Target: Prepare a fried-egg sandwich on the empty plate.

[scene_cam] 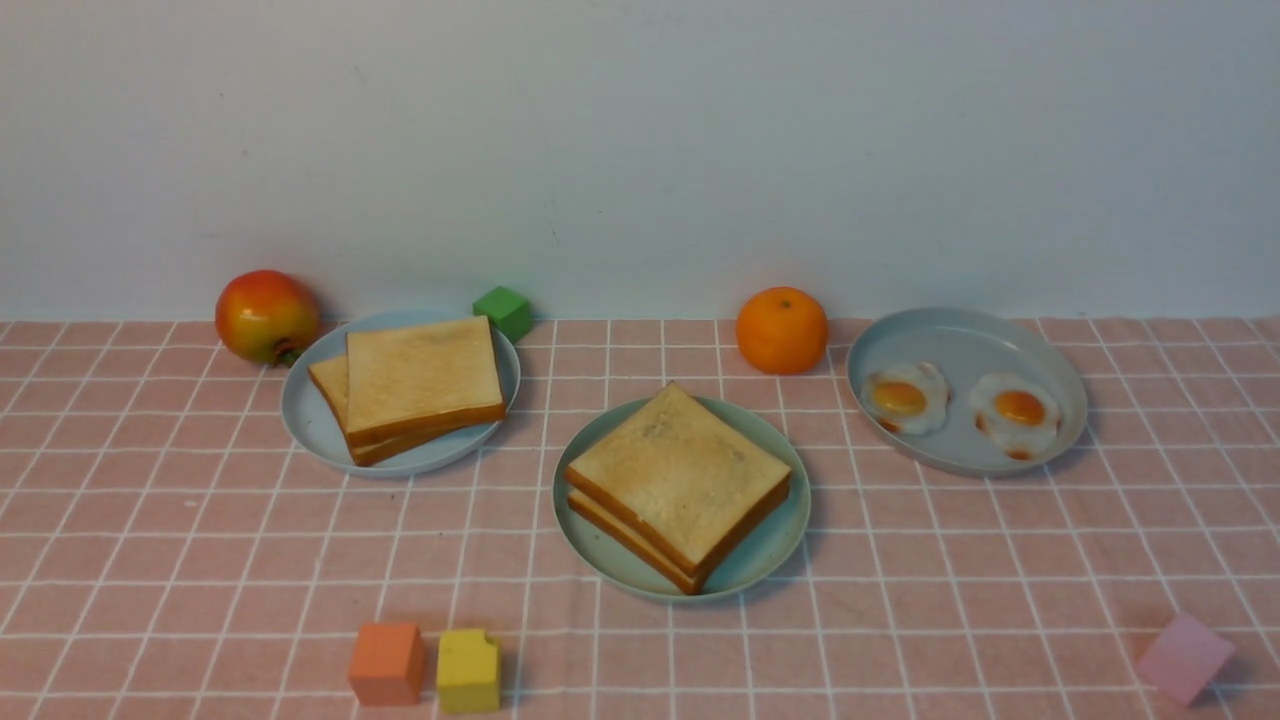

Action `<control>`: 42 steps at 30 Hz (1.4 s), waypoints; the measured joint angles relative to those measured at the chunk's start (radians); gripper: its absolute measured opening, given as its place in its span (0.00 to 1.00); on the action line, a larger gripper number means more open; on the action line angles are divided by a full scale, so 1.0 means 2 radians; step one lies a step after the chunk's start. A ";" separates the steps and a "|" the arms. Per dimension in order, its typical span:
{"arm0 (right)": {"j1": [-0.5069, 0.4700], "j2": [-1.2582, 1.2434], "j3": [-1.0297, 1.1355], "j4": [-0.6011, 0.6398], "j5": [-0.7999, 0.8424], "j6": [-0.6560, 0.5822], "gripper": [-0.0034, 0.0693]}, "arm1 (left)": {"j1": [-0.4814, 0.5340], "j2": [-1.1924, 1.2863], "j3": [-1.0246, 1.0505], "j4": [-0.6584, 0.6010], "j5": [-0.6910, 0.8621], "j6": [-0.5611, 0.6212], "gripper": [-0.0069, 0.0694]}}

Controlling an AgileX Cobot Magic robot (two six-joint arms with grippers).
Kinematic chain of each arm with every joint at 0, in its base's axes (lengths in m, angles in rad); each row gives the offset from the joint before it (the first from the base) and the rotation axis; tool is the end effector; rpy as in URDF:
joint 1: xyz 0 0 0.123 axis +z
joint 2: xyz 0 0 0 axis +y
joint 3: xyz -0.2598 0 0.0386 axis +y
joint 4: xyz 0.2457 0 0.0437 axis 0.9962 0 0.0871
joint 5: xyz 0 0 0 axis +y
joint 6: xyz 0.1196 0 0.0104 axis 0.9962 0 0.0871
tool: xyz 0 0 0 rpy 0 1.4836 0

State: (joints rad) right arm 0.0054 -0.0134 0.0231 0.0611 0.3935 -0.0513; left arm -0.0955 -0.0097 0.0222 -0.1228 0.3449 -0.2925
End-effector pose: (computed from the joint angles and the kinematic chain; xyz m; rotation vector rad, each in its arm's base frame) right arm 0.0999 0.0034 0.1622 -0.0163 1.8861 0.0293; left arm 0.1008 -0.0147 0.1679 -0.2600 1.8379 -0.3899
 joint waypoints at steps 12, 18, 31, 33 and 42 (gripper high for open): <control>0.000 0.000 0.000 0.000 0.000 0.000 0.11 | 0.000 0.000 0.000 0.000 0.000 0.000 0.11; 0.000 0.000 0.000 0.000 0.000 0.000 0.11 | 0.000 0.000 0.000 0.000 0.000 0.000 0.11; 0.000 0.000 0.000 0.000 0.000 0.000 0.14 | 0.000 0.000 0.000 0.000 0.000 0.000 0.11; 0.000 0.000 0.000 0.000 0.000 0.000 0.14 | 0.000 0.000 0.000 0.000 0.000 0.000 0.11; 0.000 0.000 0.000 0.000 0.000 0.000 0.16 | 0.000 0.000 0.000 0.000 0.000 0.000 0.11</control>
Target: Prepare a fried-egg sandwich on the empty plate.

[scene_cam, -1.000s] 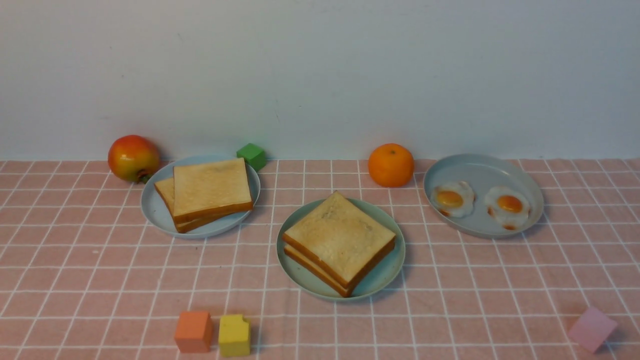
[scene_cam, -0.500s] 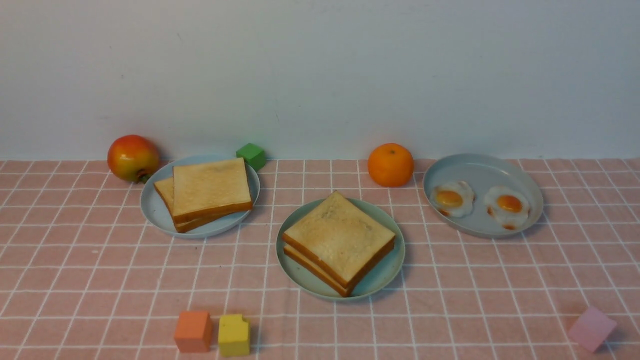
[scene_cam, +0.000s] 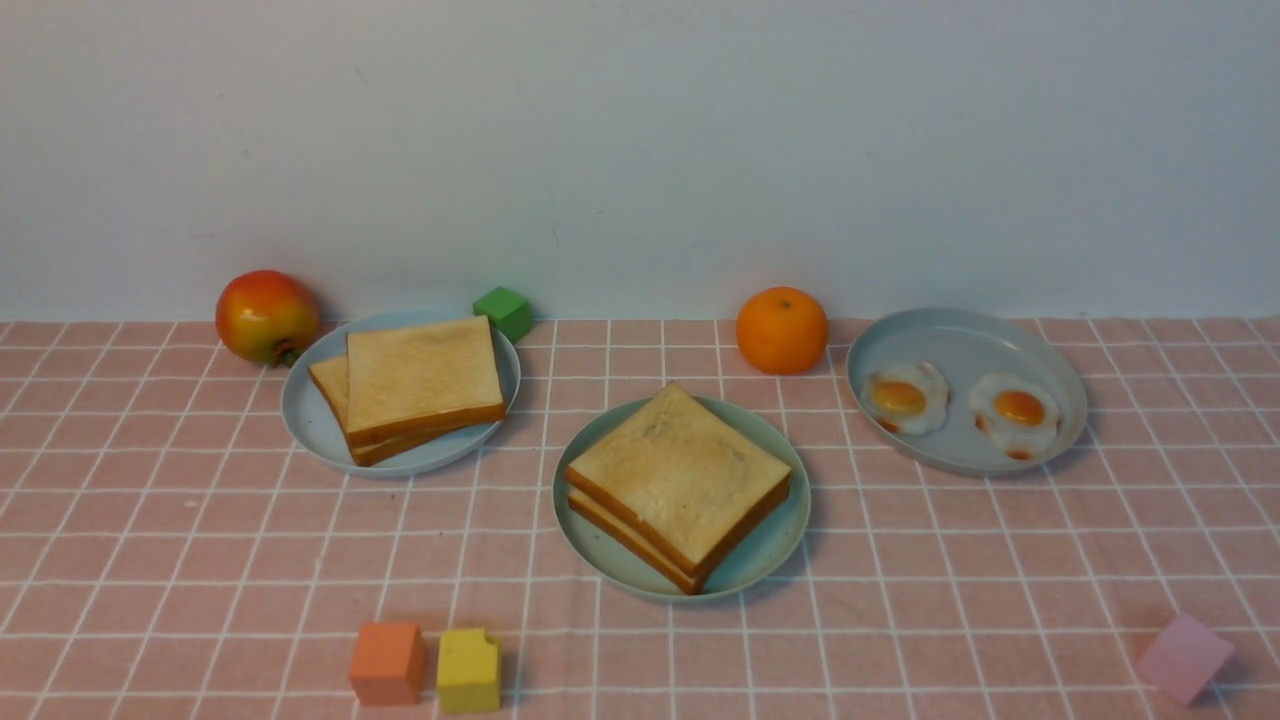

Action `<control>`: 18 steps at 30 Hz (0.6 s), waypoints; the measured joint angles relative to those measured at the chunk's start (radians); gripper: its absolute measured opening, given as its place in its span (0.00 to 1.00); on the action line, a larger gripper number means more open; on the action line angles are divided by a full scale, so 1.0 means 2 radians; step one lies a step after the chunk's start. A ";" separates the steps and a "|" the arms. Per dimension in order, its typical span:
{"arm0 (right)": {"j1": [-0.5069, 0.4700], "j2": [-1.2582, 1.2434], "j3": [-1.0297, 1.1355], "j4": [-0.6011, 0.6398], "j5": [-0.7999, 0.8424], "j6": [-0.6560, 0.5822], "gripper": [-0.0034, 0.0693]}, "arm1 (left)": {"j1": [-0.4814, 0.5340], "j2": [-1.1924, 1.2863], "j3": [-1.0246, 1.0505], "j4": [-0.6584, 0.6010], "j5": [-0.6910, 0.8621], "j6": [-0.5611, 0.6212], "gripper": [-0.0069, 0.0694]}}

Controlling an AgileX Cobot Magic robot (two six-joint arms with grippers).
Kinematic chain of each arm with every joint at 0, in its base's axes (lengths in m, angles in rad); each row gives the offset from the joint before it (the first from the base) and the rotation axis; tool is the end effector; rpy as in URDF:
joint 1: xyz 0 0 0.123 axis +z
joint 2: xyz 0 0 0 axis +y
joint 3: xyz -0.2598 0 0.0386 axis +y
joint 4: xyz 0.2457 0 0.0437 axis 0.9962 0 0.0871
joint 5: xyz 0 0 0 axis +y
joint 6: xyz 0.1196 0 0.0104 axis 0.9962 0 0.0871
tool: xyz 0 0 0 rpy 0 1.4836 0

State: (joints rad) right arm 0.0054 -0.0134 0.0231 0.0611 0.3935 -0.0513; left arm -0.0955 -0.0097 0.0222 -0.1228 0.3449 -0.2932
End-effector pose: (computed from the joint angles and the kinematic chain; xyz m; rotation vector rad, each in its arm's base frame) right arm 0.0999 0.0034 0.1622 -0.0163 1.8861 0.0293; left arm 0.1008 -0.0147 0.1679 -0.2606 1.8379 -0.3904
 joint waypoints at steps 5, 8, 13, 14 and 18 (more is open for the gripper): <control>0.000 0.000 0.000 0.000 0.000 0.000 0.16 | 0.000 0.000 0.000 0.000 0.000 0.000 0.11; 0.000 0.000 0.000 0.000 0.000 0.000 0.17 | 0.000 0.000 0.000 0.000 0.000 0.000 0.11; 0.000 0.000 0.000 0.000 0.000 0.000 0.18 | 0.000 0.000 0.000 0.000 0.000 0.000 0.11; 0.000 0.000 0.000 0.000 0.000 0.000 0.18 | 0.000 0.000 0.000 0.000 0.000 0.000 0.11; 0.000 0.000 0.000 0.000 0.000 0.000 0.18 | 0.000 0.000 0.000 0.000 0.000 0.000 0.11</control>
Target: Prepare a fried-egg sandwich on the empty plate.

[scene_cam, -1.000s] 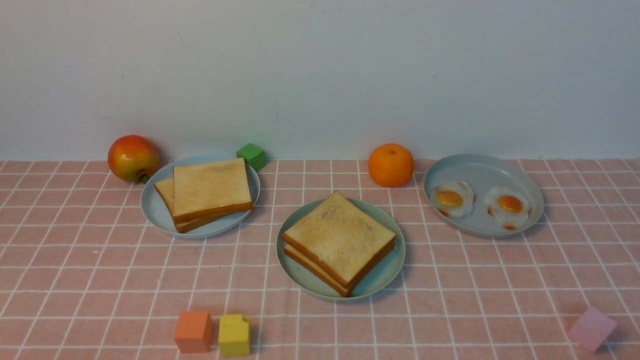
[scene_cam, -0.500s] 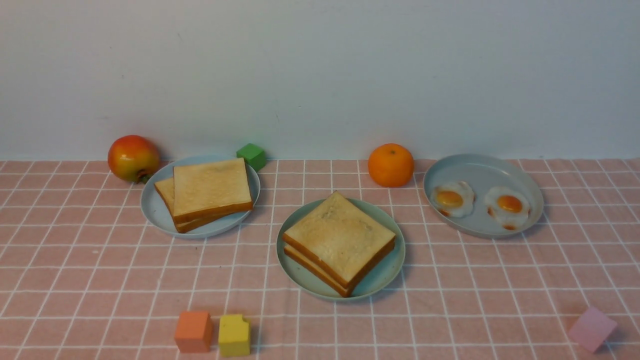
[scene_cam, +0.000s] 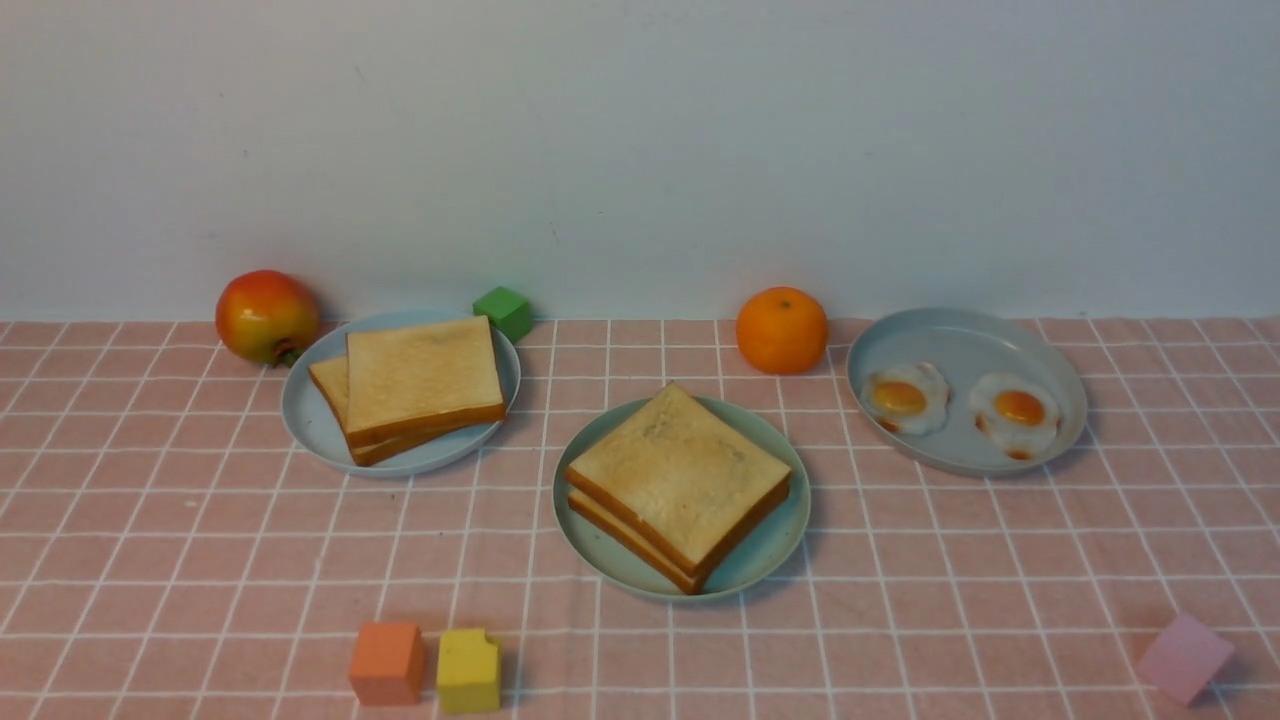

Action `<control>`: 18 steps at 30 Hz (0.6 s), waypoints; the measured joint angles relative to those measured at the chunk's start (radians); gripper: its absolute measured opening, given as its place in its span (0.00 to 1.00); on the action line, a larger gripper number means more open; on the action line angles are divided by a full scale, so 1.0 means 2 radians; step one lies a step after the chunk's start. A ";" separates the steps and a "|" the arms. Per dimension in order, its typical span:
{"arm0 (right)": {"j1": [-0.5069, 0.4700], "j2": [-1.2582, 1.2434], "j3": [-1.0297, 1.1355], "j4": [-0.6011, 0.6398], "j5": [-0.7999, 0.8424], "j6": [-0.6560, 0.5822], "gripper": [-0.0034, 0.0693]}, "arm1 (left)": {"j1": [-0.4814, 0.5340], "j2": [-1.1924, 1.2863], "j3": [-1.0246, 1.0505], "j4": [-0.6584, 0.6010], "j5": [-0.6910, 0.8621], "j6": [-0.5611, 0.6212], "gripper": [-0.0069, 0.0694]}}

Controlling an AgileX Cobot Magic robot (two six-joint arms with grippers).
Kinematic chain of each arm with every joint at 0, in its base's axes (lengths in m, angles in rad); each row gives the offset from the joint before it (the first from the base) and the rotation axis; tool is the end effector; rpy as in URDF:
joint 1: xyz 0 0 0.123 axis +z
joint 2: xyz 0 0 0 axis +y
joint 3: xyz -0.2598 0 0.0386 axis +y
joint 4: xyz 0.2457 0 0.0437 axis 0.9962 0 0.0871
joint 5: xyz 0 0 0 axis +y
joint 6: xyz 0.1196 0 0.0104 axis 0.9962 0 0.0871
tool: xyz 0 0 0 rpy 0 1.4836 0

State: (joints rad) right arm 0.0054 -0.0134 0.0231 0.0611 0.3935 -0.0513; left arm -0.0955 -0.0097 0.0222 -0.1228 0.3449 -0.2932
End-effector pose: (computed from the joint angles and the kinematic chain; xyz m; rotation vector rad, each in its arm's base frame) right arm 0.0999 0.0034 0.1622 -0.0163 1.8861 0.0293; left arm 0.1008 -0.0147 0.1679 -0.2606 1.8379 -0.3904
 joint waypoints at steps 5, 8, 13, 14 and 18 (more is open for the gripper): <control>0.000 0.000 0.000 0.000 0.000 0.000 0.19 | 0.000 0.000 0.000 0.000 0.000 0.000 0.11; 0.000 0.000 0.000 0.000 0.000 0.000 0.20 | 0.000 0.000 0.000 0.000 0.000 0.000 0.11; 0.000 0.000 0.000 0.000 0.000 0.000 0.21 | 0.000 0.000 0.000 0.000 0.000 0.000 0.11; 0.000 0.000 0.000 0.000 0.000 0.000 0.21 | 0.000 0.000 0.000 0.000 0.000 0.000 0.11; 0.000 0.000 0.000 0.000 0.000 0.000 0.21 | 0.000 0.000 0.000 0.000 0.000 0.000 0.11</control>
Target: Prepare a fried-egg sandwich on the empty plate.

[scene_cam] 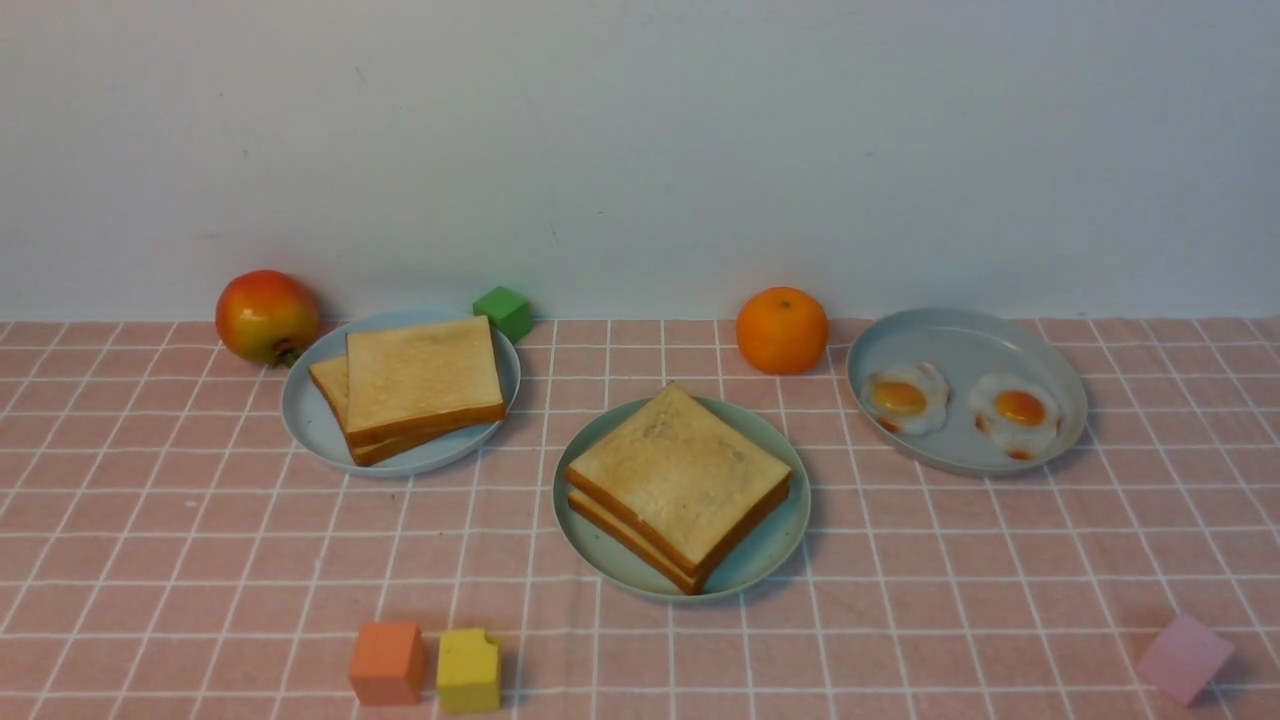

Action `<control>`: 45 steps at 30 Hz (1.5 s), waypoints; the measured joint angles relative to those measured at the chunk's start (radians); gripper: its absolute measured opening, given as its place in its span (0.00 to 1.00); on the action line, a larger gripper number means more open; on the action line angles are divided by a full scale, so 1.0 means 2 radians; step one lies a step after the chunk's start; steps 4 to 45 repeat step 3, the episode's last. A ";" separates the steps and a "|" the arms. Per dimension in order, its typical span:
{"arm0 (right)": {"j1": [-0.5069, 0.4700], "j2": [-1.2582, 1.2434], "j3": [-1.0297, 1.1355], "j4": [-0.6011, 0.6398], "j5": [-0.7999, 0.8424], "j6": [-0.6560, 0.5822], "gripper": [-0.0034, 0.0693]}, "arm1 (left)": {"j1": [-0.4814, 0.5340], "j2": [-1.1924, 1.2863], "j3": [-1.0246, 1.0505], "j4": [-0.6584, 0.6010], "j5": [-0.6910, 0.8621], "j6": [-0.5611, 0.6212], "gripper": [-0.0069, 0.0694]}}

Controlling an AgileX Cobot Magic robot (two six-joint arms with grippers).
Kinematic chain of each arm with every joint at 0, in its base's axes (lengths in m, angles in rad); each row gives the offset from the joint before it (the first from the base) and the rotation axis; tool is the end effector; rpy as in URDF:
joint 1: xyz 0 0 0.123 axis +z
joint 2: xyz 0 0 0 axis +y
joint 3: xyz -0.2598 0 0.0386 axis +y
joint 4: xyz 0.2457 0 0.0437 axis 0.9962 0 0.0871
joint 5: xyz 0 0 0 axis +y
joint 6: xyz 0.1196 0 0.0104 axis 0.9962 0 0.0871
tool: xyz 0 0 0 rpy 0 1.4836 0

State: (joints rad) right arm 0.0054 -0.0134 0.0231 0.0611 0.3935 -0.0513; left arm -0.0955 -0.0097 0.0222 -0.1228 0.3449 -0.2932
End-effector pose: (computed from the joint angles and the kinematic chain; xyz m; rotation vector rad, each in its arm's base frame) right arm 0.0999 0.0034 0.1622 -0.0163 1.8861 0.0293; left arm 0.1008 -0.0147 0.1679 -0.2606 1.8379 -0.3904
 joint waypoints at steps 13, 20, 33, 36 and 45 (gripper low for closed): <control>0.000 0.000 0.000 0.000 0.000 0.000 0.22 | 0.000 0.000 0.000 0.000 0.000 0.000 0.11; 0.000 0.000 0.000 0.000 0.000 0.000 0.22 | 0.000 0.000 0.000 0.000 0.000 0.000 0.11; 0.000 0.000 0.000 0.000 0.000 0.000 0.22 | 0.000 0.000 0.000 0.000 0.000 0.000 0.11; 0.000 0.000 0.000 0.000 0.000 0.000 0.22 | 0.000 0.000 0.000 0.000 0.000 0.000 0.11; 0.000 0.000 0.000 0.000 0.000 0.000 0.22 | 0.000 0.000 0.000 0.000 0.000 0.000 0.11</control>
